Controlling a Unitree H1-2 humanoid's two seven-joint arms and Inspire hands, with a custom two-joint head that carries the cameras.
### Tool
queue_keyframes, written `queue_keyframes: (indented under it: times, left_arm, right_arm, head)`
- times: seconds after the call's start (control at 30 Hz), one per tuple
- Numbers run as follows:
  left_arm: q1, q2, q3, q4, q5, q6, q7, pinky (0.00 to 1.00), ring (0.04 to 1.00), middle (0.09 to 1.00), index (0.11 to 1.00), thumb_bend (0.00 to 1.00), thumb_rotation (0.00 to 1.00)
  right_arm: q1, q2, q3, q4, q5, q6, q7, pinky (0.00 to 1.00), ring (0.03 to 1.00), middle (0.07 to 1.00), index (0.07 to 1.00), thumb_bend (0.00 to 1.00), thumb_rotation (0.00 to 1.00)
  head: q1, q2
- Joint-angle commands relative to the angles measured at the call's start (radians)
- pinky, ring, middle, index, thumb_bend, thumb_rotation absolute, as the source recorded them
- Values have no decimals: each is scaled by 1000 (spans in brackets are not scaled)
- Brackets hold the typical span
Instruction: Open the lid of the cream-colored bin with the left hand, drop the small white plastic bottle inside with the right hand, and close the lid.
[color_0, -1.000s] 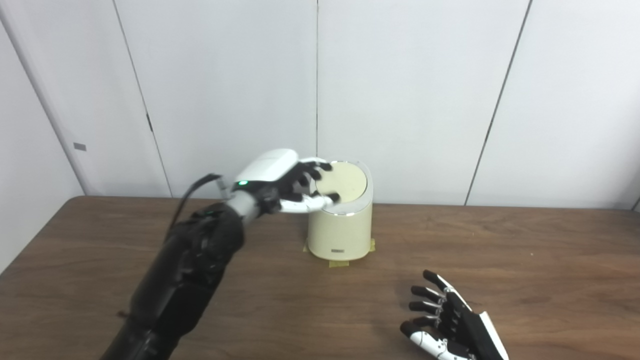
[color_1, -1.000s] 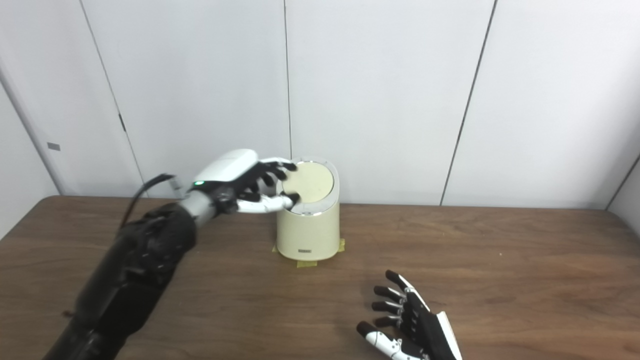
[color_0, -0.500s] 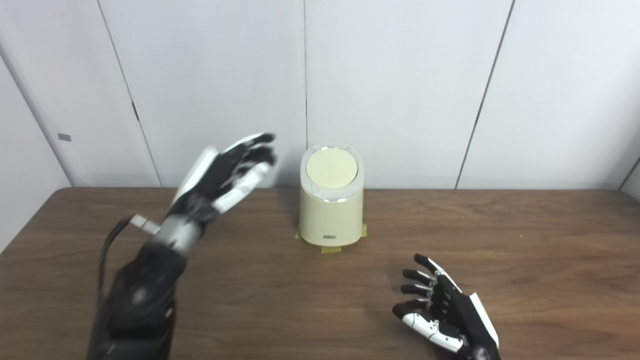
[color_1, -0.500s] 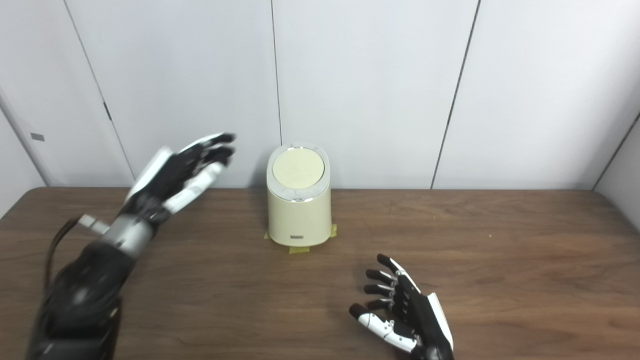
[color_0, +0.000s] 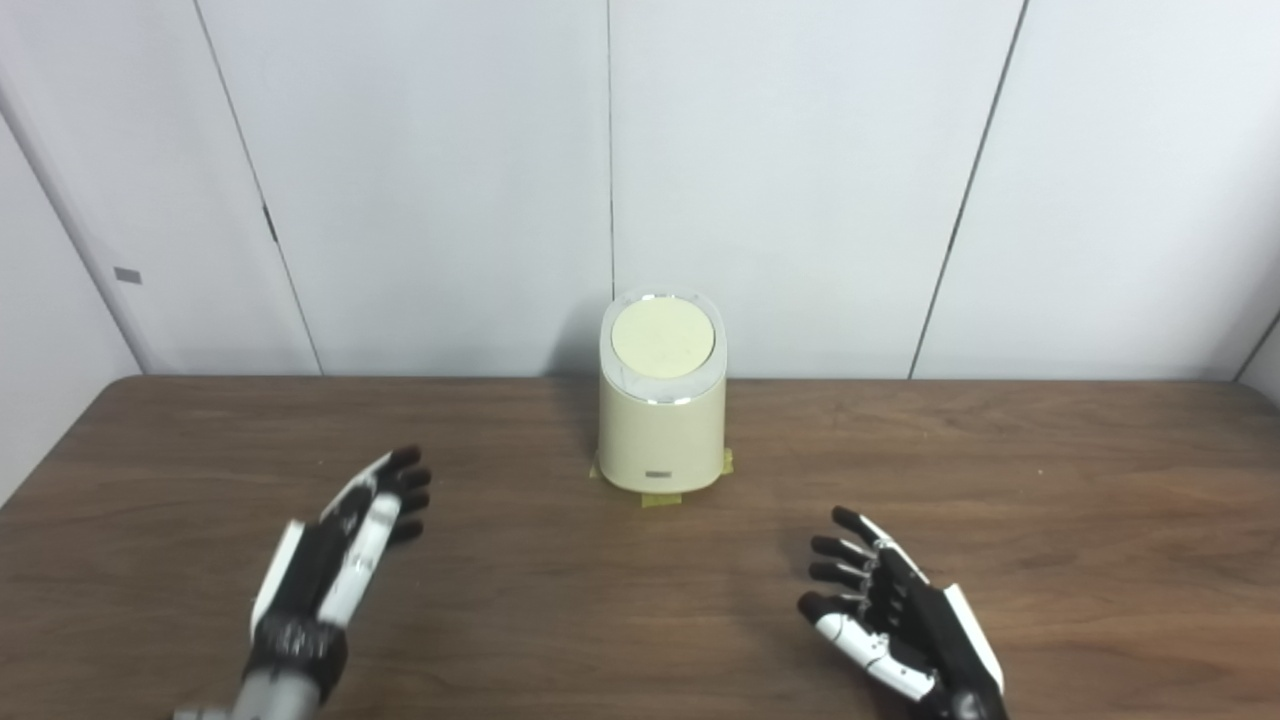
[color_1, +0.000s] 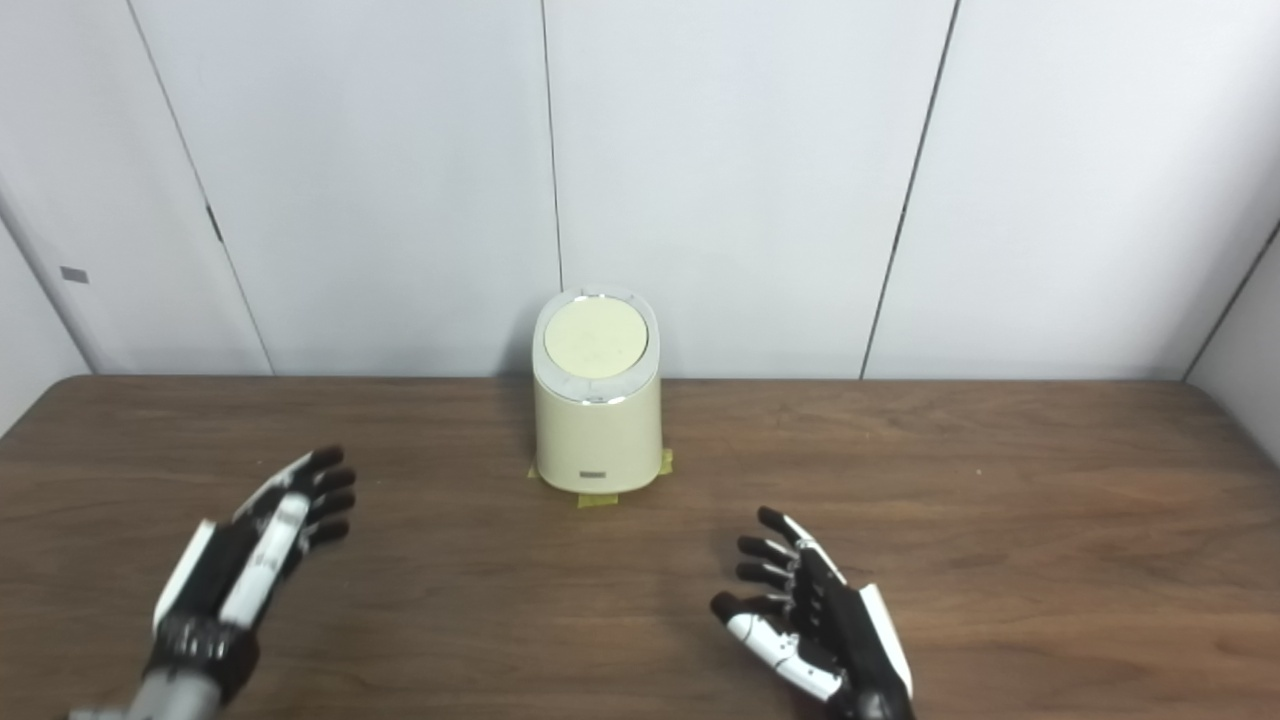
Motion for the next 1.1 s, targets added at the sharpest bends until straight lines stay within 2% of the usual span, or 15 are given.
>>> queue_keyframes:
  times: [0.0,0.17,0.27,0.37,0.57,0.87,1.07]
  left_arm:
    - [25,-14,-5,-13,-34,-81,23,863,863,875,907,404,804]
    - [103,-51,-8,4,-60,-105,75,879,884,894,904,394,772]
    - [135,-47,-17,24,-65,-146,89,886,892,903,912,403,790]
    - [158,-40,-29,46,-46,-193,105,882,889,900,910,405,800]
    - [192,-36,-45,73,-25,-273,126,891,894,903,910,443,796]
    - [204,-39,-51,68,-10,-288,143,852,859,871,878,452,784]
    - [202,-50,-35,48,-40,-257,152,855,860,872,880,473,777]
  right_arm:
    - [8,-14,-9,-49,-1,-54,-10,639,771,816,884,513,429]
    - [25,-18,-24,-59,-11,-63,-12,662,818,859,881,478,562]
    - [40,-18,-37,-61,13,-62,-6,718,868,898,892,448,671]
    - [51,-10,-54,-55,36,-76,-10,773,905,923,907,463,804]
    - [72,-7,-81,-52,69,-88,-15,859,936,933,909,476,961]
    - [106,-9,-102,-15,97,-152,-14,863,932,939,904,474,1000]
    - [109,-10,-110,19,105,-207,-15,840,918,920,882,554,1000]
  head:
    - [-4,5]
    - [-16,14]
    - [-29,24]
    - [-38,29]
    - [-35,40]
    - [0,58]
    - [4,71]
